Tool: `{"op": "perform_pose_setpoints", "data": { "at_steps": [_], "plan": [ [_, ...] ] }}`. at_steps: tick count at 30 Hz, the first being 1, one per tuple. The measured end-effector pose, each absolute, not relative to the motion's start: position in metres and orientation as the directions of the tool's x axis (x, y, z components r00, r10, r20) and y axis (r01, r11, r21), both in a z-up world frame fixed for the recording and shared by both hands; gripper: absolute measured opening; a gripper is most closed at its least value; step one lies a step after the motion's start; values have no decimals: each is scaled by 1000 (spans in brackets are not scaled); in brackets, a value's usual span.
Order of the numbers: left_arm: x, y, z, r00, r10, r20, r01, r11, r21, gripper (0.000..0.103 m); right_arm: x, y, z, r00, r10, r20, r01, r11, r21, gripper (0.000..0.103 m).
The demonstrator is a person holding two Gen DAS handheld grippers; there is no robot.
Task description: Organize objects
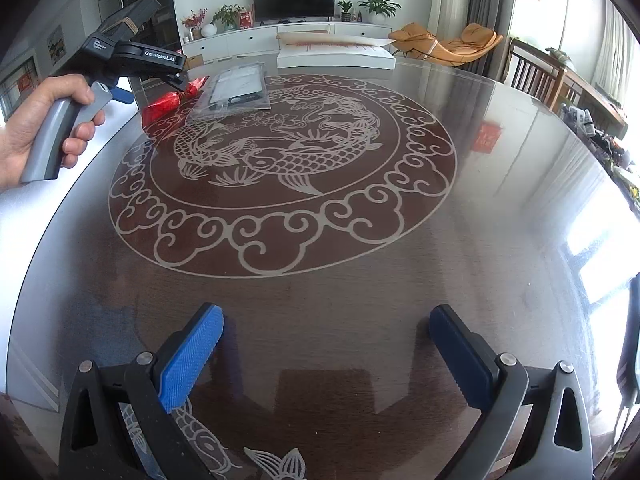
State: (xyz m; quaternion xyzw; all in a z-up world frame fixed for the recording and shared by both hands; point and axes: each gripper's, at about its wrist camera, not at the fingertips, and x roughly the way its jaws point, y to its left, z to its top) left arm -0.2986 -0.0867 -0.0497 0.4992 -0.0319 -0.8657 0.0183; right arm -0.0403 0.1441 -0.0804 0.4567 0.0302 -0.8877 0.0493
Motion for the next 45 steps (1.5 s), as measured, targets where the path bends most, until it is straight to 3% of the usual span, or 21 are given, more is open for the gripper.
{"op": "perform_pose_setpoints", "data": {
  "at_steps": [6, 8, 10, 11, 13, 16, 22, 26, 29, 30, 31, 33, 39, 45],
  "plan": [
    [-319, -90, -70, -489, -77, -869, 12, -997, 82, 103, -41, 144, -80, -577, -61, -814, 117, -993, -8, 103],
    [-317, -96, -73, -504, -61, -861, 30, -998, 53, 96, -42, 143, -80, -577, -63, -814, 119, -993, -8, 103],
    [-312, -102, -72, -533, -52, -845, 56, -998, 26, 72, -42, 143, -80, -577, -63, -814, 120, -993, -8, 103],
    [-309, -105, -72, -541, -61, -839, 73, -997, 25, 67, -42, 143, -80, -577, -63, -815, 120, -993, -8, 103],
    [-300, -110, -72, -556, -63, -829, 94, -995, 12, 48, -42, 143, -80, -577, -63, -814, 120, -993, -8, 103],
    [-283, -111, -73, -564, -95, -820, 125, -992, 29, 31, -42, 143, -80, -577, -64, -814, 120, -993, -7, 103],
    [-229, -95, -71, -569, -147, -809, 136, -987, 83, 27, -42, 143, -80, -578, -71, -813, 121, -993, 1, 103],
    [-176, -92, -71, -567, -112, -816, 161, -987, 23, 27, -42, 143, -80, -580, -78, -811, 123, -992, 8, 103],
    [-143, -90, -71, -570, -106, -815, 151, -988, 23, 29, -42, 144, -79, -582, -87, -809, 123, -992, 18, 103],
    [-137, -90, -71, -567, -100, -818, 146, -989, 19, 40, -42, 145, -79, -583, -90, -807, 123, -992, 22, 103],
    [-132, -90, -73, -559, -93, -824, 142, -990, 16, 66, -42, 146, -79, -584, -92, -807, 123, -992, 24, 103],
    [-130, -93, -77, -538, -80, -839, 136, -991, 8, 93, -42, 145, -79, -583, -90, -808, 123, -992, 21, 103],
    [-131, -95, -81, -559, -69, -827, 110, -994, 8, 102, -43, 143, -81, -578, -72, -813, 124, -992, 0, 103],
    [-133, -96, -83, -563, -59, -825, 104, -995, 0, 103, -55, 144, -77, -550, -117, -827, 147, -988, 43, 103]
  ]
}}
